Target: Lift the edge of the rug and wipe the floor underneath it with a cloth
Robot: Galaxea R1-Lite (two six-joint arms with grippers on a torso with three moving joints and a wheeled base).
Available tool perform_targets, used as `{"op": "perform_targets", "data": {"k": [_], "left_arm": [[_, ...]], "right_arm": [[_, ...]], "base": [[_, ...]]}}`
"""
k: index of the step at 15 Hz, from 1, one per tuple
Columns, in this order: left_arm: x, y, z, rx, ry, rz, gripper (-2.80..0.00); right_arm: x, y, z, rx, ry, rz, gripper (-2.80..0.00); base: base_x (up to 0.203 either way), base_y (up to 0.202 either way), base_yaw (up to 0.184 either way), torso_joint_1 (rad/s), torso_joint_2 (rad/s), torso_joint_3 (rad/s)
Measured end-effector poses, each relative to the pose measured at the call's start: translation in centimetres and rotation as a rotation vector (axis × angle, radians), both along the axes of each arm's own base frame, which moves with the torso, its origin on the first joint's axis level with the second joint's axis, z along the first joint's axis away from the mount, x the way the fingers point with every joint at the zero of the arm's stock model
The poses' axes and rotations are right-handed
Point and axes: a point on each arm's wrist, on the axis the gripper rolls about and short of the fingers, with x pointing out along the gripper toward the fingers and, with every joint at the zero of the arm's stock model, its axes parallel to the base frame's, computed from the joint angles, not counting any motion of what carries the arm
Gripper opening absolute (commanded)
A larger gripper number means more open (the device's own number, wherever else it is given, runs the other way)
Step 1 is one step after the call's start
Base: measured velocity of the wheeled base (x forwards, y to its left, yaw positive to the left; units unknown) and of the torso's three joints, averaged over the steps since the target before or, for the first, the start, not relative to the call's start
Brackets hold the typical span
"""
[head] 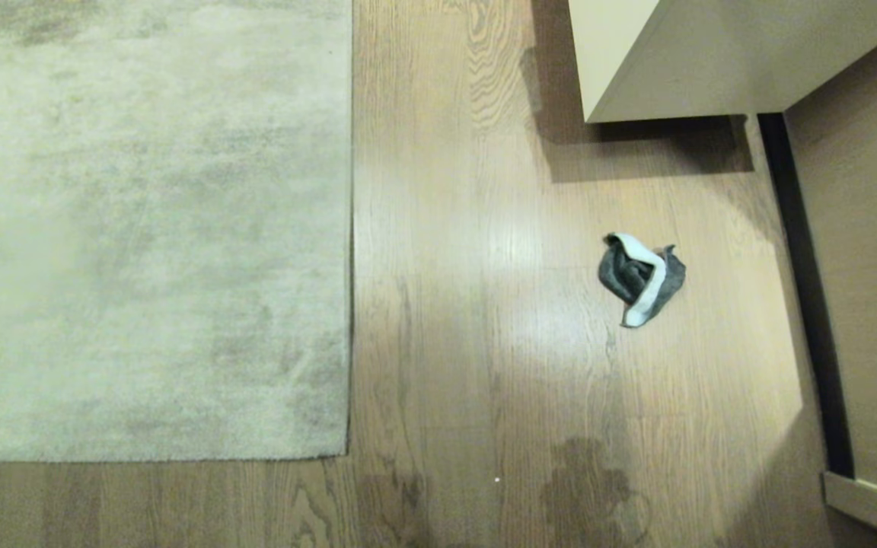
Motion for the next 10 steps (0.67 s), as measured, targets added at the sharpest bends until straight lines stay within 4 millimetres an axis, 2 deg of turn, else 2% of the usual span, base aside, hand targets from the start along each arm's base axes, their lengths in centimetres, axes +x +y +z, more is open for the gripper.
{"op": "perform_targets", "data": {"k": [10], "left_arm": [[0.00,0.01,0.00,0.003,0.000,0.000,-2.80]], "right_arm": [[0.00,0.00,0.00,0.000,0.000,0.000,-2.80]], "base": [[0.000,0.000,0.000,0.001,0.00,0.203]]}}
